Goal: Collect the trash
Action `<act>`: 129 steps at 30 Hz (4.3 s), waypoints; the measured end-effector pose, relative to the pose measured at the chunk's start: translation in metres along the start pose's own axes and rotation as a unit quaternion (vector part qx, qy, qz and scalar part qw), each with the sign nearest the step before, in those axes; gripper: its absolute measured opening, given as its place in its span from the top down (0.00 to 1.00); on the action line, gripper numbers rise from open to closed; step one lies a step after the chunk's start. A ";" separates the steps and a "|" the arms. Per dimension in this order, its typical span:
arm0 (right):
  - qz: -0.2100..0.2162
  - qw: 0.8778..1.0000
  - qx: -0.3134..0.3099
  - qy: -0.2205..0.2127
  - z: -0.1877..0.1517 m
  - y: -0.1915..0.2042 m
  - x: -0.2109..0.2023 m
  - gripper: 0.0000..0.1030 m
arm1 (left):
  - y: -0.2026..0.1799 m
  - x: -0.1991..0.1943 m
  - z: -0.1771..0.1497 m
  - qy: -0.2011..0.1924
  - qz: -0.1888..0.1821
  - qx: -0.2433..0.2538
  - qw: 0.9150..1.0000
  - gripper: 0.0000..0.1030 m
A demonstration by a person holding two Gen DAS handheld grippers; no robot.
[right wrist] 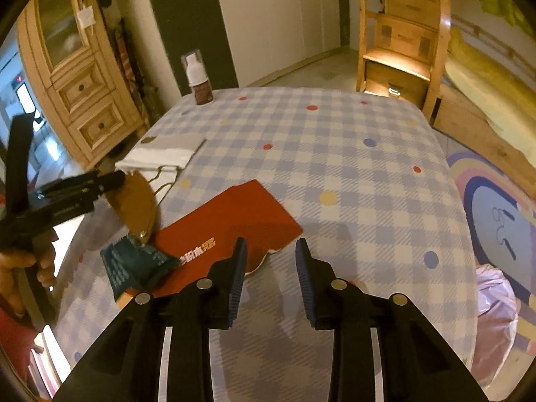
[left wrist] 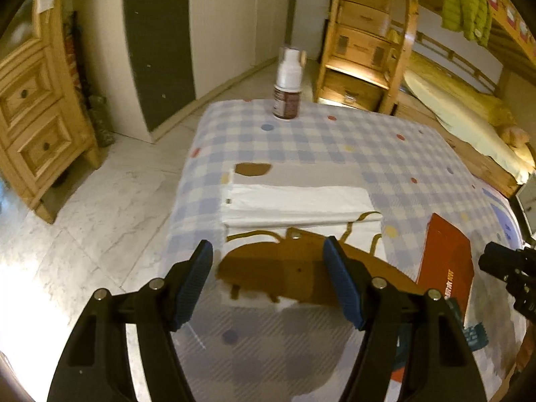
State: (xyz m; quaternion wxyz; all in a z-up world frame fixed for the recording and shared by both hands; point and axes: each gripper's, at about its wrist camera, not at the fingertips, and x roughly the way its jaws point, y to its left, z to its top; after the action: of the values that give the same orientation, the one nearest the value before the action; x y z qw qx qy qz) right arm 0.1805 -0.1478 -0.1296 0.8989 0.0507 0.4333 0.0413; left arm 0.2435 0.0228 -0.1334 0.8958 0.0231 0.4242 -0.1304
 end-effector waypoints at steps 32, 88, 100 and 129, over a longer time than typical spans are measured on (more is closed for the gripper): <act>0.055 0.997 -0.057 -0.006 -0.016 0.016 -0.031 0.42 | -0.037 -0.059 -0.039 -0.032 0.054 0.017 0.998 0.27; 0.018 1.000 -0.015 -0.001 -0.042 -0.018 -0.070 0.57 | -0.069 -0.063 -0.051 -0.013 0.002 0.111 0.994 0.49; 0.021 0.999 -0.049 -0.004 -0.087 0.031 -0.105 0.44 | -0.071 -0.103 -0.083 -0.039 0.024 0.040 0.998 0.34; 0.003 0.999 -0.040 -0.034 -0.077 0.027 -0.091 0.99 | -0.078 -0.104 -0.106 -0.025 0.026 0.043 0.998 0.34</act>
State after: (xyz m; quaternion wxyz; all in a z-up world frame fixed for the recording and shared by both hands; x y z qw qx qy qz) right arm 0.0628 -0.1279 -0.1034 0.9142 0.0175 0.4004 0.0597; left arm 0.0802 -0.0137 -0.1160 0.9074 0.0697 0.3950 -0.1254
